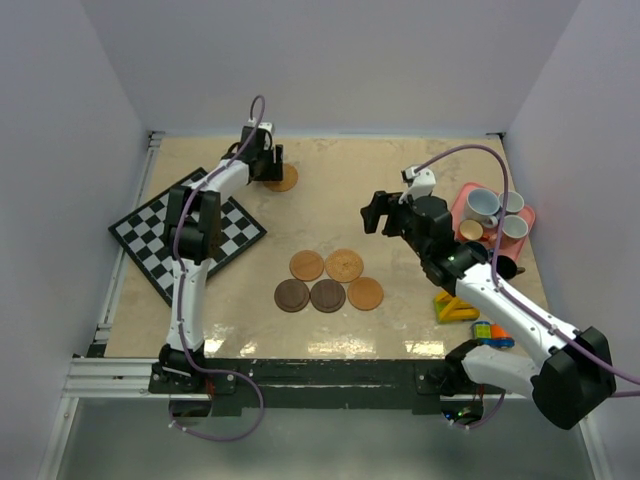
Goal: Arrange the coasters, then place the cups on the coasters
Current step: Move the coaster to the center of the board.
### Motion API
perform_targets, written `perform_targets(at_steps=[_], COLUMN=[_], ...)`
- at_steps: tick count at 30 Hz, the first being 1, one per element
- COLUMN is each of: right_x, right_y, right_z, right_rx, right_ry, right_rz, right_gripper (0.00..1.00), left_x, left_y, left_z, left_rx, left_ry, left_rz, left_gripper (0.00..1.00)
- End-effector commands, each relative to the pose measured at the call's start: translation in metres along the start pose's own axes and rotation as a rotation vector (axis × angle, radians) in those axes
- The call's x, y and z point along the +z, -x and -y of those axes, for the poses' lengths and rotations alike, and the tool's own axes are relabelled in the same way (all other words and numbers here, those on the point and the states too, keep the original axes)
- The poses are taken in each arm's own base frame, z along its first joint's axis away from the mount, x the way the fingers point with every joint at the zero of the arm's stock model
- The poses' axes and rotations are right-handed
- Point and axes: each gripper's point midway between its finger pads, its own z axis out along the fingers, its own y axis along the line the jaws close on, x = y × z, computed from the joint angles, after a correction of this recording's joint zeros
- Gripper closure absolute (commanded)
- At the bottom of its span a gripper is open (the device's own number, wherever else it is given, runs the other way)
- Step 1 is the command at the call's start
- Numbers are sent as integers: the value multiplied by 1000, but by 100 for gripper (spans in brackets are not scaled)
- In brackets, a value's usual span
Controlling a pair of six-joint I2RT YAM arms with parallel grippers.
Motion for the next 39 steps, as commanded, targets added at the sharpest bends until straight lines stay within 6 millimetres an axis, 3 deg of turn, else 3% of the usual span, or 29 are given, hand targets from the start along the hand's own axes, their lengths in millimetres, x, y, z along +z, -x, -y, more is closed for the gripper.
perform_targets(at_steps=[1,5,13,20,25,32,39], right_x=[-9,-6,2,8,11,11,16], right_y=[11,7,9,0,-8,-11,-16], right_z=[2,1,-7,-6,-4,-4,-5], right_rx=[-16,-6,6,-3,-16,-16,-20], right_ry=[-6,-1,26,23,19,26,29], right_rz=[40,29,23,-5,-31,-33,-52], right_gripper=[13,13,13,13,13,13,13], left_x=[9,11,0,-13,-30,-55,-81], left_y=[-4,-23,-44,-79,-102,-156,-177], left_z=[-12,-12,33,50,71,91,120], left_rx=[73,128,253,253,221,139,144], left_ry=[43,37,-130,-169,-227,-296,-359], left_rz=[-20,-54,-94,-165,-194,-304,-326], left_gripper=[30,37,48,51,52,53,53])
